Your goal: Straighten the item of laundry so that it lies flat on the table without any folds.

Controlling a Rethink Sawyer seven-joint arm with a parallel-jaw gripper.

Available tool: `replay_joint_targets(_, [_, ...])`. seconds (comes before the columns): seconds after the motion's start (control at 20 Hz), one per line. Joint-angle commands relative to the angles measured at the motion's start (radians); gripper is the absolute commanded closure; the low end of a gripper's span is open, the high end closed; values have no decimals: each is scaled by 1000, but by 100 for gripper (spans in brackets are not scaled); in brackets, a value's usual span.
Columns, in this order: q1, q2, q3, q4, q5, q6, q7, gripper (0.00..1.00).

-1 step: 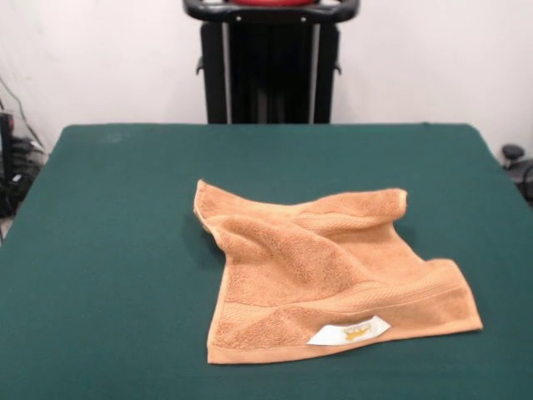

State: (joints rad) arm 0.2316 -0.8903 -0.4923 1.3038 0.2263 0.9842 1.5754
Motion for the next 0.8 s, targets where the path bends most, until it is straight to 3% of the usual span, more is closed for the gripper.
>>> replay_joint_targets(0.05, [19,120,139,110,-23,-97,172,0])
replay_joint_targets(0.45, [26,150,140,130,-37,-205,181,0])
replay_joint_targets(0.8, [6,191,154,130,-6,-144,184,0])
